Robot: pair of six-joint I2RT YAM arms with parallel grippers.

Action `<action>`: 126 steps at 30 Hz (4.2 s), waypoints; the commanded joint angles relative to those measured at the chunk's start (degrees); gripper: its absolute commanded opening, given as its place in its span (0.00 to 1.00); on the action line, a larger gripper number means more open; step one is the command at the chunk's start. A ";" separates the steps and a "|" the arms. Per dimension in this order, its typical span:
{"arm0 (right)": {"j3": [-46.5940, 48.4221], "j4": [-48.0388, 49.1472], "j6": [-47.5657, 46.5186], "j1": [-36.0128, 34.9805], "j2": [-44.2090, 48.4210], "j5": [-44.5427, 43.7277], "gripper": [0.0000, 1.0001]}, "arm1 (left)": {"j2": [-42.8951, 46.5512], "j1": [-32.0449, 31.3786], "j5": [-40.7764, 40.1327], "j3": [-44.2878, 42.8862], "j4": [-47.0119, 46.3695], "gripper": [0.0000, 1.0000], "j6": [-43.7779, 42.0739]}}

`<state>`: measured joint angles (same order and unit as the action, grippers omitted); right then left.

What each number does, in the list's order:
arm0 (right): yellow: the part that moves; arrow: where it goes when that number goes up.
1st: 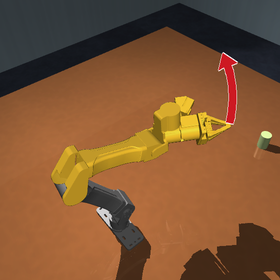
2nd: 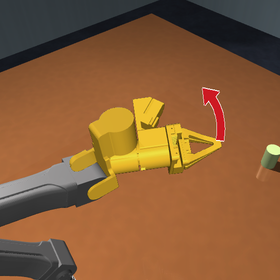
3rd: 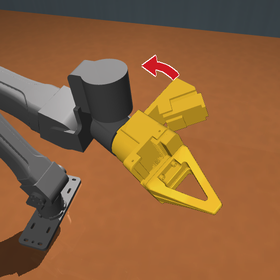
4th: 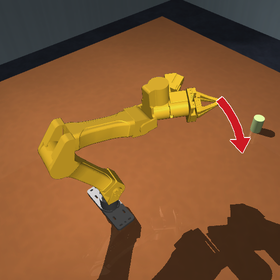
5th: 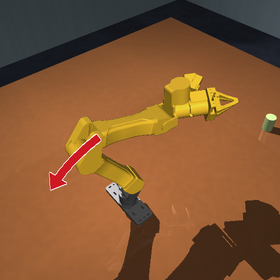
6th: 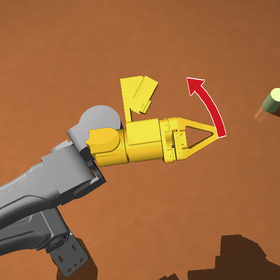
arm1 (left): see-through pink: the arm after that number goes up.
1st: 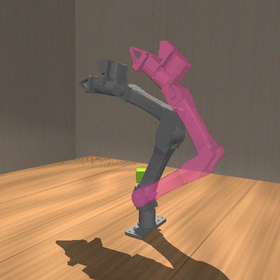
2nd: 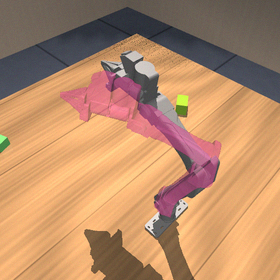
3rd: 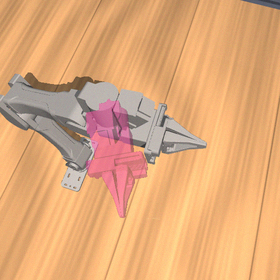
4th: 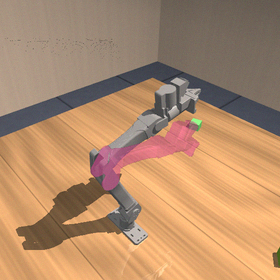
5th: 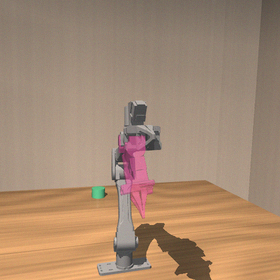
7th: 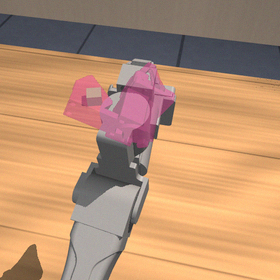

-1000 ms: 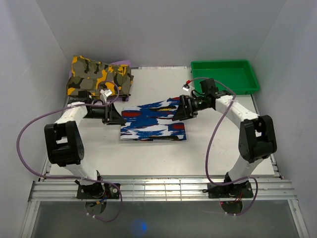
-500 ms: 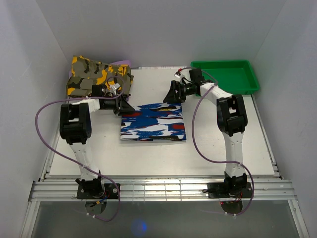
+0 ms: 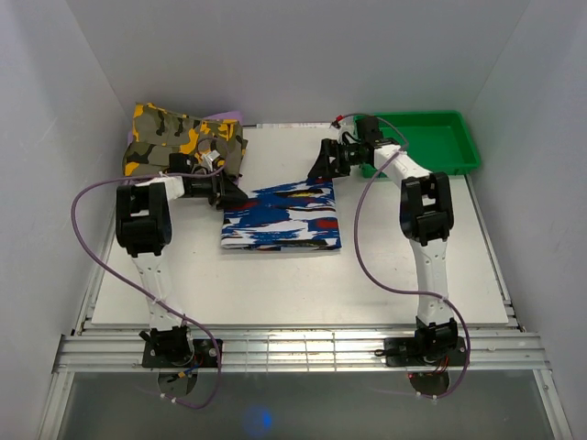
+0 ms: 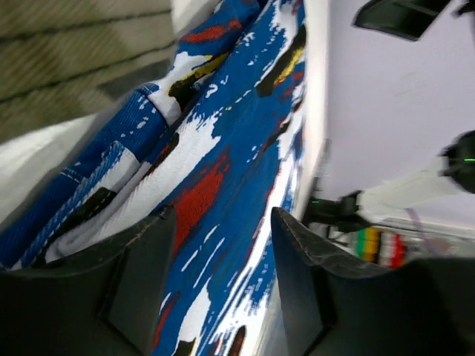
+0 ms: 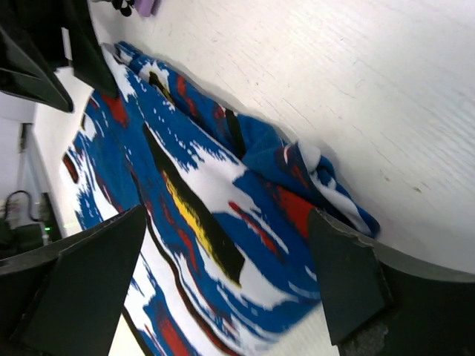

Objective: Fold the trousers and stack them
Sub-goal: Fold the trousers, then neatly place the folded trousers to the corner

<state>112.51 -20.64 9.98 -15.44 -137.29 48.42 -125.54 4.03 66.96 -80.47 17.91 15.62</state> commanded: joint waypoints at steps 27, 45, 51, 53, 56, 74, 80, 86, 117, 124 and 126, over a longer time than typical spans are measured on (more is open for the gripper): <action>-26.46 8.25 -47.59 -43.96 29.99 -43.93 0.96 | 53.91 19.96 -27.58 22.63 11.53 0.98 11.89; -37.27 26.61 -53.92 -47.05 18.21 -56.77 0.66 | 52.59 20.66 -29.43 30.81 6.43 0.98 13.13; -36.05 25.75 -49.80 -44.77 18.20 -52.47 0.08 | 51.97 20.66 -30.22 35.02 9.33 0.98 12.68; -33.51 24.34 -46.03 -43.80 18.90 -49.41 0.08 | 52.58 20.66 -28.30 38.79 7.15 0.98 15.31; -29.03 20.74 -41.12 -42.30 19.35 -44.49 0.08 | 52.68 20.23 -24.25 43.02 3.10 0.98 19.88; -26.64 16.25 -37.05 -40.90 20.31 -39.81 0.08 | 41.34 6.35 -33.54 42.06 -12.64 0.98 32.20; -23.75 15.99 -35.82 -40.90 18.82 -40.25 0.08 | 35.89 3.53 -34.00 41.18 -13.34 0.98 33.77; -21.11 15.55 -33.18 -40.55 16.89 -39.64 0.08 | 33.96 1.16 -34.44 43.89 -17.38 0.85 39.21; -21.36 17.03 -38.10 -44.58 13.29 -44.28 0.75 | 32.72 -1.22 -36.55 45.66 -21.78 0.55 42.21; -23.47 23.72 -42.14 -45.29 9.15 -55.97 0.53 | 33.60 -1.22 -35.93 45.84 -21.25 0.57 42.57; -23.83 24.51 -43.46 -45.29 8.36 -57.91 0.38 | 33.86 -1.22 -36.28 45.93 -20.73 0.61 42.65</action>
<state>90.08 0.30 -31.05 -60.93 -126.93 -3.75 -92.47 3.25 31.97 -35.22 -4.99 58.30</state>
